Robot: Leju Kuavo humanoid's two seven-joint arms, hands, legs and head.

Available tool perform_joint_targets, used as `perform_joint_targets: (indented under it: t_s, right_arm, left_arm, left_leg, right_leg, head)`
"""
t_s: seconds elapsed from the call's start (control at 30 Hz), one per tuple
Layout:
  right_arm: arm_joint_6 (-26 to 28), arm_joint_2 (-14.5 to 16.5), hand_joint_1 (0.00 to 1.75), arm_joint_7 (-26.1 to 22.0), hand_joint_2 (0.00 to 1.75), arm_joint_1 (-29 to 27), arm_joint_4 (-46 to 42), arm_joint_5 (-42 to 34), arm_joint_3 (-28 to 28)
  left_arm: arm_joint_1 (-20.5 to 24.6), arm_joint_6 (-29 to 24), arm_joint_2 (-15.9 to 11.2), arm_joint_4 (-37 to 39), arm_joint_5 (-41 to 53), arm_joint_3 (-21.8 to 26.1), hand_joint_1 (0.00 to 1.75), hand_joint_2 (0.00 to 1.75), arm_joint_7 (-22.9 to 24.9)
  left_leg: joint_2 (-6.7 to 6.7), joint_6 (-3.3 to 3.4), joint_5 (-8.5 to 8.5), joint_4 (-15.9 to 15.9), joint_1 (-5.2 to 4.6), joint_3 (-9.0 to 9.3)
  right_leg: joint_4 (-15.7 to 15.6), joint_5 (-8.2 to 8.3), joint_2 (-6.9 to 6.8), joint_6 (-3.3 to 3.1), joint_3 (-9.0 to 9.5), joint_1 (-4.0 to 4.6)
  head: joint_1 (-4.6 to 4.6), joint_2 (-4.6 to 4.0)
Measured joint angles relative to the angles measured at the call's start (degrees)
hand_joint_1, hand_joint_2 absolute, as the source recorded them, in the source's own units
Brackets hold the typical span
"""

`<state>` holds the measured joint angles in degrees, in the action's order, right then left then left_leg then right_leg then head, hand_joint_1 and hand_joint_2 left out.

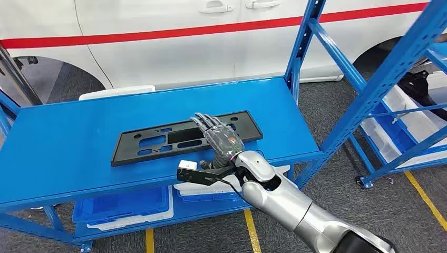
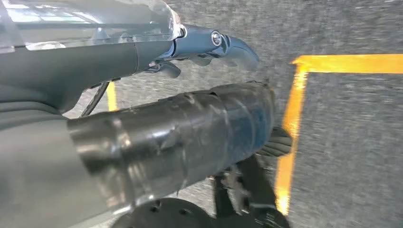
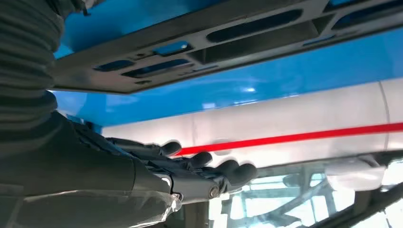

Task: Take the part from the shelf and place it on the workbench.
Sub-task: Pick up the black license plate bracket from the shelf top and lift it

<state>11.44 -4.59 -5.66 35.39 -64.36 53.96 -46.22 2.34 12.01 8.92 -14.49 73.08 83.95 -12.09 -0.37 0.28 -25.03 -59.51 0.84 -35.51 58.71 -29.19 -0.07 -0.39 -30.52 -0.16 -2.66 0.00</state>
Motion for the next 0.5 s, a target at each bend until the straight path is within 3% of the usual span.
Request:
perform_joint_targets:
  t_s: [0.13, 0.17, 0.23, 0.27, 0.3, 0.33, 0.4, 0.43, 0.5]
  right_arm:
    - [0.1, 0.0, 0.00, 0.0, 1.75, 0.2, 0.9, 0.8, 0.0]
    - [0.2, 0.0, 0.00, 0.0, 1.75, 0.4, 1.3, 1.1, -0.1]
    - [0.2, 0.0, 0.00, 0.0, 1.75, 0.6, 2.3, 1.6, -0.5]
    - [0.1, 0.0, 0.00, 0.0, 1.75, 0.6, 2.9, 1.8, -0.7]
    - [0.1, 0.0, 0.00, 0.0, 1.75, 0.5, 3.3, 1.9, -0.9]
    - [0.1, 0.0, 0.00, 0.0, 1.75, 0.5, 3.6, 1.9, -1.1]
    - [0.1, 0.0, 0.00, 0.0, 1.75, 0.6, 4.1, 1.9, -1.3]
    - [0.1, 0.0, 0.00, 0.0, 1.75, 0.7, 4.4, 1.9, -1.4]
    - [0.1, 0.0, 0.00, 0.0, 1.75, 0.9, 4.8, 2.0, -1.7]
  left_arm:
    - [0.0, 0.0, 0.0, 0.0, 0.0, 0.0, 0.00, 0.00, 0.0]
    - [0.0, 0.0, 0.0, 0.1, 0.0, 0.0, 0.00, 0.00, 0.0]
    - [0.0, -0.1, 0.0, 0.1, 0.0, 0.0, 0.00, 0.00, 0.0]
    - [0.0, -0.1, 0.0, 0.1, 0.0, 0.0, 0.00, 0.00, -0.1]
    - [0.1, -0.1, 0.0, 0.1, 0.0, 0.0, 0.00, 0.00, -0.1]
    - [0.1, -0.1, 0.0, 0.1, 0.1, 0.0, 0.00, 0.00, -0.1]
    - [0.0, -0.1, 0.0, 0.1, 0.1, 0.0, 0.00, 0.00, -0.1]
    - [0.0, -0.1, 0.1, 0.2, 0.1, 0.0, 0.00, 0.00, -0.1]
    - [0.0, -0.1, 0.2, 0.4, 0.1, 0.0, 0.00, 0.00, -0.1]
  left_leg:
    - [0.04, 1.15, -0.42, 0.4, 0.16, 0.64]
    - [0.06, 1.50, -0.58, 0.5, 0.25, 0.91]
    - [0.04, 1.98, -0.98, 0.5, 0.17, 1.24]
    - [-0.02, 2.10, -1.19, 0.5, 0.09, 1.43]
    - [-0.10, 2.16, -1.45, 0.5, -0.01, 1.74]
    - [-0.18, 2.18, -1.76, 0.5, -0.14, 2.21]
    - [-0.28, 2.15, -2.51, 0.6, -0.40, 3.35]
    - [-0.26, 2.05, -2.85, 0.6, -0.58, 3.76]
    - [-0.28, 1.63, -3.14, 0.8, -0.34, 3.92]
  right_leg:
    - [1.7, -1.37, 0.02, 0.72, -0.49, -0.21]
    - [4.3, -2.56, 0.03, 0.96, -1.84, -0.27]
    - [12.4, -5.28, 0.02, 1.27, -6.60, -0.28]
    - [15.8, -5.86, 0.03, 1.29, -9.00, -0.27]
    - [17.3, -5.29, 0.03, 1.17, -10.56, -0.23]
    - [16.4, -3.40, 0.04, 0.87, -10.87, -0.14]
    - [9.1, 2.18, 0.09, -0.41, -8.68, 0.30]
    - [5.6, 4.18, 0.12, -1.23, -7.38, 0.63]
    - [1.8, 5.06, 0.09, -2.46, -5.85, 1.27]
  head:
    - [0.00, 0.00]
    - [-0.02, 0.00]
    - [-0.04, 0.00]
    - [-0.03, 0.00]
    - [-0.03, 0.00]
    - [-0.03, 0.00]
    - [-0.03, 0.00]
    - [0.06, 0.00]
    - [0.08, 0.00]
